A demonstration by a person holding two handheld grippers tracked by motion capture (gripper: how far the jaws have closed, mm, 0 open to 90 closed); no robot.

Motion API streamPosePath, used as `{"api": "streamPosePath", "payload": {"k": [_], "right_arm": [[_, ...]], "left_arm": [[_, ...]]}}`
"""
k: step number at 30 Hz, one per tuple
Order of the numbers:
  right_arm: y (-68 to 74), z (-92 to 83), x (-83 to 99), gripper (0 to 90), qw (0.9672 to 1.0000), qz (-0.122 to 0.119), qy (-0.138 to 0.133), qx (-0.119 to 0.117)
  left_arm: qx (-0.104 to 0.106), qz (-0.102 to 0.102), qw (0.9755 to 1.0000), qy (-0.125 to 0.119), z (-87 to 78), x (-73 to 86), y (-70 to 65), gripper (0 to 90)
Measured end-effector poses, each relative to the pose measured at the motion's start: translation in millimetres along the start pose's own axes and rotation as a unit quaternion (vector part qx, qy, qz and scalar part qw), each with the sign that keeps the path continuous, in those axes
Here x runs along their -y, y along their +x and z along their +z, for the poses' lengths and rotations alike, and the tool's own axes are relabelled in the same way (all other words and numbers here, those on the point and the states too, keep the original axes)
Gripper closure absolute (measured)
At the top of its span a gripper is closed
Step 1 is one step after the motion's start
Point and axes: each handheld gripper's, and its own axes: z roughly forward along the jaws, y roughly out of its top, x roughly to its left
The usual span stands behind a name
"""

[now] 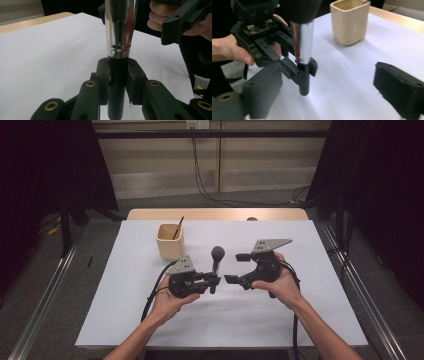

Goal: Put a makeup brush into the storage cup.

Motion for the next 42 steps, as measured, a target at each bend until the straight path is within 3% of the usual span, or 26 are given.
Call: {"api": "streamPosePath", "payload": {"k": [5, 11, 14, 19, 24, 38, 40, 42], "right_arm": [[-3.9, -5.4, 7.4, 1.3, 0.9995, 0.021, -0.011, 0.023], [-5.7, -13.0, 13.7, 1.1, 0.9987, 0.028, -0.022, 0.036], [-5.9, -15.5, 17.0, 1.0, 0.9971, 0.038, -0.029, 0.059], [-4.5, -19.5, 26.0, 1.0, 0.9939, 0.034, -0.048, 0.093], [-3.0, -24.3, 32.7, 1.0, 0.9926, 0.025, -0.053, 0.106], [-3.8, -51.7, 59.0, 0.5, 0.9804, 0.038, -0.090, 0.171], [-4.6, -56.1, 63.1, 0.5, 0.9796, 0.050, -0.093, 0.172], [-5.1, -59.5, 67.6, 0.4, 0.9772, 0.040, -0.092, 0.187]], "left_arm": [[-0.005, -0.002, 1.0000, -0.002, -4.1, -1.0, 1.0, 74.6], [-0.012, -0.004, 0.9999, -0.006, -11.4, -1.6, 2.5, 74.7], [-0.015, 0.000, 0.9999, -0.002, -13.9, -0.8, 3.2, 74.6], [-0.016, 0.001, 0.9999, -0.004, -18.2, -1.7, 3.7, 74.7], [-0.025, 0.001, 0.9997, -0.007, -26.2, -1.5, 4.6, 74.7], [-0.050, -0.003, 0.9987, -0.013, -54.2, 1.6, 14.1, 74.7], [-0.055, -0.004, 0.9984, -0.015, -59.6, 1.7, 15.8, 74.6], [-0.059, -0.007, 0.9981, -0.019, -63.8, 2.1, 17.2, 74.7]]}}
